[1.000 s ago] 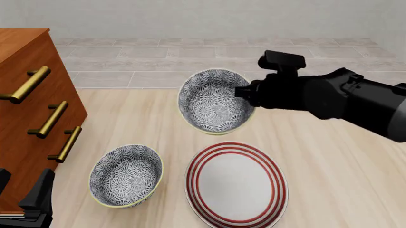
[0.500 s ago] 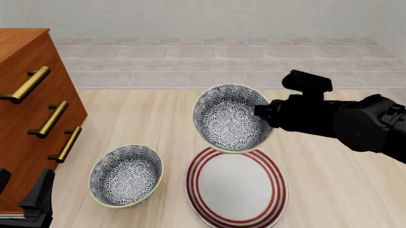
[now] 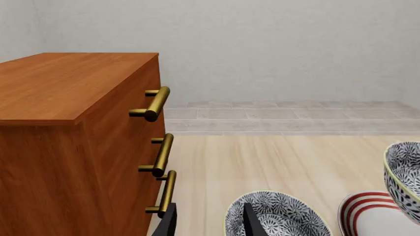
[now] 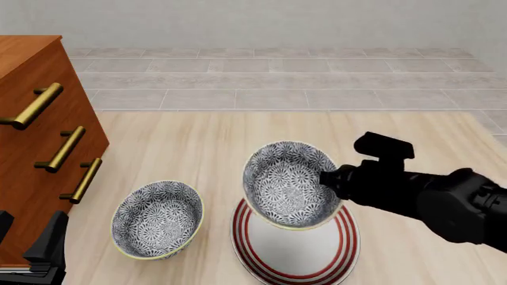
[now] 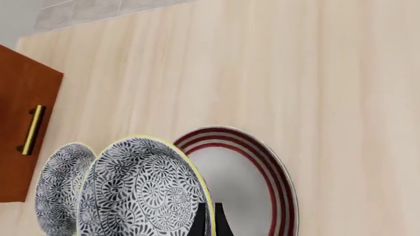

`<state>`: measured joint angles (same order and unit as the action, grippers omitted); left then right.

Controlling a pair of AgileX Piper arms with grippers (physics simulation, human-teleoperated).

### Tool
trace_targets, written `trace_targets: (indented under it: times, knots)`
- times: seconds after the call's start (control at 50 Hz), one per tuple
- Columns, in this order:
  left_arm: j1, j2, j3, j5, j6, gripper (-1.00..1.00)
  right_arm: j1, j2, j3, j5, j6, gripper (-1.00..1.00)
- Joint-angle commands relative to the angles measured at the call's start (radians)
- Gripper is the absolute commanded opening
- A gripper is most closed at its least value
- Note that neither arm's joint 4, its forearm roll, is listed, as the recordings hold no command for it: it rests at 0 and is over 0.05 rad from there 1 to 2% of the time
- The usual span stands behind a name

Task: Pick up the bowl and put it in the front on the plate.

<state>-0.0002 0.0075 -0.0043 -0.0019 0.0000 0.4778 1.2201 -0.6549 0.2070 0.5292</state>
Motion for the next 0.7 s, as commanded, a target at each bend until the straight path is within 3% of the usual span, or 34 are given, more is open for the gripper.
trace_targets:
  times: [0.02, 0.7]
  knots:
    - [0.000, 0.000, 0.000, 0.000, 0.000, 1.00, 0.009, 0.013, 0.080, -0.077, 0.028, -1.00]
    - [0.000, 0.000, 0.000, 0.000, 0.000, 1.00, 0.029, 0.148, 0.143, -0.218, 0.045, -1.00]
